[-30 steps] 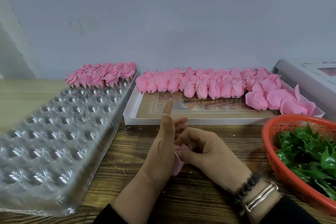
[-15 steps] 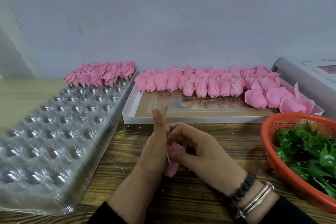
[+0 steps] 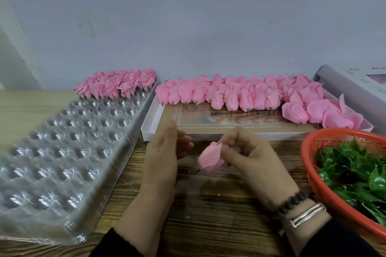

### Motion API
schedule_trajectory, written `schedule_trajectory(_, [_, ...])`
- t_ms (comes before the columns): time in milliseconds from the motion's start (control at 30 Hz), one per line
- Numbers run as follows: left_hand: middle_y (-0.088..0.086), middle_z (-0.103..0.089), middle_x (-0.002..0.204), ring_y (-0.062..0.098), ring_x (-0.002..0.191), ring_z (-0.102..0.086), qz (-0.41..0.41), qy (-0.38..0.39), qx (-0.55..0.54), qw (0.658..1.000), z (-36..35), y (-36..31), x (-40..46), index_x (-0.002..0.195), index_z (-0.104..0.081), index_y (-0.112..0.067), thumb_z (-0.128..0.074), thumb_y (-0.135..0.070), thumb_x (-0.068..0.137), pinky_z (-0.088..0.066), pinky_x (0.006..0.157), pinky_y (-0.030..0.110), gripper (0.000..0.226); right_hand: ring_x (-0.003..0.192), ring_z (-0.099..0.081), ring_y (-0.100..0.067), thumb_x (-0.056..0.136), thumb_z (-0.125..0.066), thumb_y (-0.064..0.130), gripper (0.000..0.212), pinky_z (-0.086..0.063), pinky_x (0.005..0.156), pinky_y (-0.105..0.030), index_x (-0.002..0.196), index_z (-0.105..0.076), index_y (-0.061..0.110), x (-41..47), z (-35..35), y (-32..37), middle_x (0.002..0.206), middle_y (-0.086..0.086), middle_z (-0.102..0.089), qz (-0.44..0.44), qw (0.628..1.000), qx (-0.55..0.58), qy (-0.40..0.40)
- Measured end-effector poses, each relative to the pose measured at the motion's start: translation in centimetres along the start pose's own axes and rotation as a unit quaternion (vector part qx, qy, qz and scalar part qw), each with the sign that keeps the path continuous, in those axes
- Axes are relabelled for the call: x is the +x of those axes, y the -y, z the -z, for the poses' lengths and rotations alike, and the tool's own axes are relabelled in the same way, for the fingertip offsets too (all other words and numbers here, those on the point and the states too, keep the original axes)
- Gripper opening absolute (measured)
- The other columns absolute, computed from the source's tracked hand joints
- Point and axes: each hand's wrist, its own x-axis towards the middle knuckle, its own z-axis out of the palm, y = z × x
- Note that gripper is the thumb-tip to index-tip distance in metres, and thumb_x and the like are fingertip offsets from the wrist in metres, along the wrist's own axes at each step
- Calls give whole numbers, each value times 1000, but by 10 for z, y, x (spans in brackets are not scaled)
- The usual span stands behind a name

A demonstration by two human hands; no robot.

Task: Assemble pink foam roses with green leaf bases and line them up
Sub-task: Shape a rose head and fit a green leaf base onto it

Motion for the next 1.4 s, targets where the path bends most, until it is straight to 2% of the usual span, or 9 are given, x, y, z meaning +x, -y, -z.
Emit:
schedule_trajectory(367, [-7,-67,74,5,67,-61,-35,321,202,925,-4,10,-13,100,-62,-22,-71,-14,79,-47,60,16,24,56,-50,-18,82,-61,-2,10,-42,57,-30,81,-63,8,1,11,1,60,-12,-54,5,996,-71,47])
schedule_trajectory(533, [-3,-69,90,7,82,-64,-55,303,242,920,-5,10,-13,102,-62,-16,-67,-4,79,-51,72,24,27,73,-56,-36,84,-62,7,9,-48,70,-45,82,-63,16,-1,2,4,77,-23,-61,44,988,-131,65])
schedule_trajectory(700, [-1,-68,95,14,91,-64,-72,264,299,914,-5,7,-14,100,-62,-19,-66,-8,81,-53,81,34,21,73,-53,0,69,-79,30,47,-43,66,-10,105,-55,48,-2,1,1,101,13,-53,51,986,-150,61])
schedule_trajectory(833, [-17,-62,103,2,97,-58,-90,225,331,912,-5,7,-15,124,-47,-29,-69,-9,75,-44,77,7,57,85,-56,2,72,-75,7,33,-41,74,-9,94,-65,29,-2,-2,1,95,11,-60,73,975,-203,58])
schedule_trajectory(933, [-7,-60,113,8,103,-57,-68,229,358,903,-5,9,-15,147,-12,-29,-65,-14,79,-42,81,11,88,76,-60,-14,75,-72,6,17,-46,68,-22,84,-67,20,-1,2,1,84,-2,-65,42,983,-171,55])
schedule_trajectory(1100, [-7,-63,104,6,98,-59,-64,229,331,913,-4,9,-15,144,-9,-41,-72,-20,75,-44,82,12,95,81,-63,-39,74,-70,0,17,-52,74,-47,77,-65,16,0,1,2,83,-23,-67,6,994,-97,47])
schedule_trajectory(1200, [-14,-59,90,-1,86,-59,-53,232,318,918,-3,4,-16,135,-13,-54,-81,-23,67,-44,73,7,101,64,-64,-17,74,-69,-4,25,-54,64,-28,69,-65,20,2,4,-3,65,-6,-69,5,998,-67,6])
schedule_trajectory(1300, [-3,-57,97,8,89,-58,-115,153,300,934,-4,-5,-17,130,-32,-43,-75,-36,69,-48,79,21,75,52,-56,-1,74,-68,-6,20,-45,56,-12,70,-62,12,4,9,-10,51,6,-61,-2,999,-16,-42])
schedule_trajectory(1400, [-7,-58,84,4,76,-57,-218,100,259,936,-23,-19,-26,104,-52,-34,-65,-34,83,-48,70,20,25,60,-52,-18,76,-68,-2,13,-42,60,-27,72,-63,9,5,8,-15,60,-13,-60,-15,998,-4,-67])
